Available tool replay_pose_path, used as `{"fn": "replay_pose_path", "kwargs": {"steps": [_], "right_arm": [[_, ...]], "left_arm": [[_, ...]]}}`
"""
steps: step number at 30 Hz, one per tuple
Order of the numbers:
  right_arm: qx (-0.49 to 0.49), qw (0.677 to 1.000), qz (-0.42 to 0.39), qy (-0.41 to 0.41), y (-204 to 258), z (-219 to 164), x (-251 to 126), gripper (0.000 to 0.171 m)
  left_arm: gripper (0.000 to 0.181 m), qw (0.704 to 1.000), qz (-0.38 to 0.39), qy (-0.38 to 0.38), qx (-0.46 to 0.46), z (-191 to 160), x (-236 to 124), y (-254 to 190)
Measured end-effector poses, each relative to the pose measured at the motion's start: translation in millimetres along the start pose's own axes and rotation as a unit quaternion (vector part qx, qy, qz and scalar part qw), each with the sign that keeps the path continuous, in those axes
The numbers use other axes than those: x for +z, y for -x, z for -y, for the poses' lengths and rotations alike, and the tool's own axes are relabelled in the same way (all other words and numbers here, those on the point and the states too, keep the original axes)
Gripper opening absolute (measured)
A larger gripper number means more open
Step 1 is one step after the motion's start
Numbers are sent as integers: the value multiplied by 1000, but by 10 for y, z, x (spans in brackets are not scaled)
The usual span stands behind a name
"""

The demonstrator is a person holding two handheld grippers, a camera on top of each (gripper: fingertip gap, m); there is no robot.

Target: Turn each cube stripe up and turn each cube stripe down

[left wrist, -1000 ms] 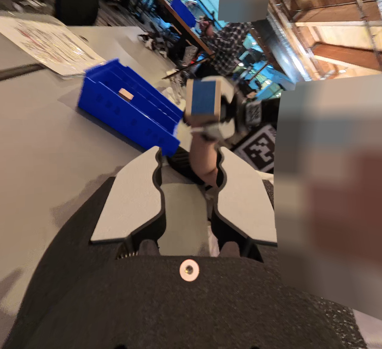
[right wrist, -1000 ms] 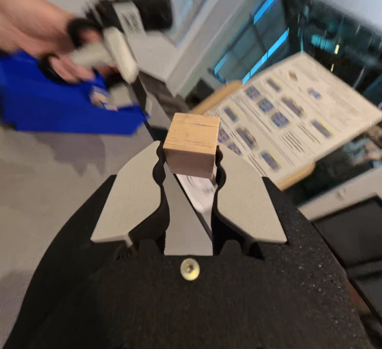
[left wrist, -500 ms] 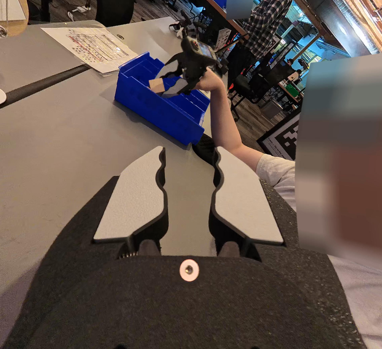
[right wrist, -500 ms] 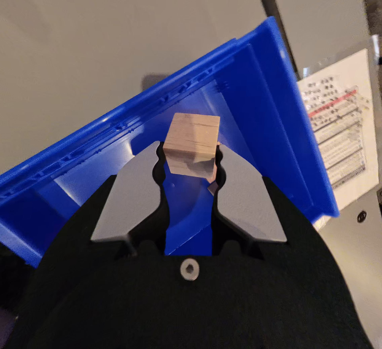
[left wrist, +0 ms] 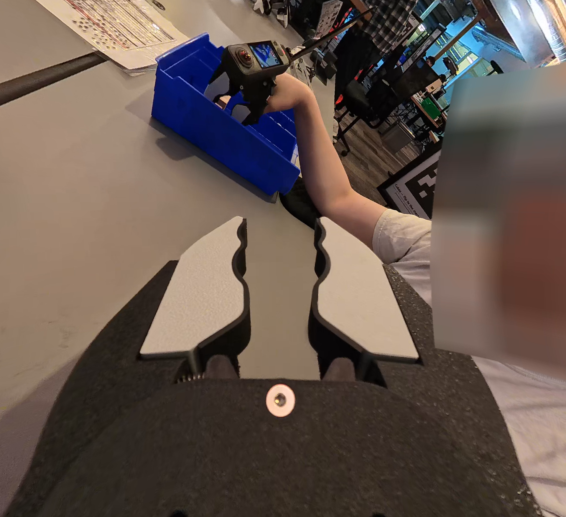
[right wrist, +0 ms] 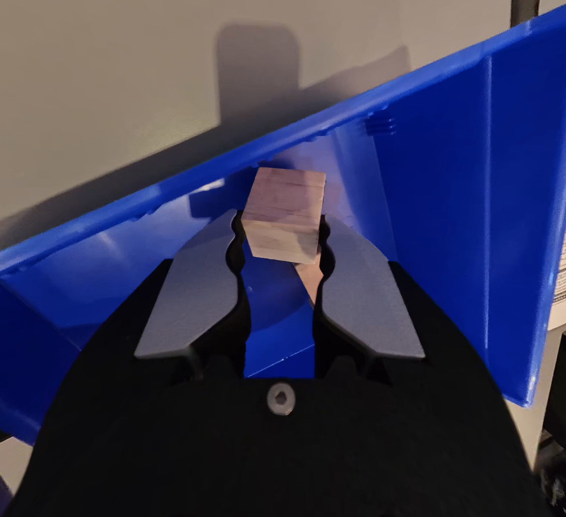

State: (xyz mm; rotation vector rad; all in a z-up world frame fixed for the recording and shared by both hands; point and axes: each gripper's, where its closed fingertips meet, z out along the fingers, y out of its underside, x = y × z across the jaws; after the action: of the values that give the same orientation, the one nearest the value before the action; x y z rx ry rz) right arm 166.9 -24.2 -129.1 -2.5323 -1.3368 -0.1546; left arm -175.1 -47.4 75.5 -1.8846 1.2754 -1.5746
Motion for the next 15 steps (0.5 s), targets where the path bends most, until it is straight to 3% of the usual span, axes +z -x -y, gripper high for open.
{"fn": "replay_pose_path", "kwargs": {"steps": [1,15], "right_arm": [[-3,1000,-7,5,-22,-16,4,47],[-16,999,-33,-29,-116,63,45,46]], "left_arm": [[42,1000,-1,1,0,-3,6,-5],[42,1000,-9,15,-9,-60,74,-25]]}}
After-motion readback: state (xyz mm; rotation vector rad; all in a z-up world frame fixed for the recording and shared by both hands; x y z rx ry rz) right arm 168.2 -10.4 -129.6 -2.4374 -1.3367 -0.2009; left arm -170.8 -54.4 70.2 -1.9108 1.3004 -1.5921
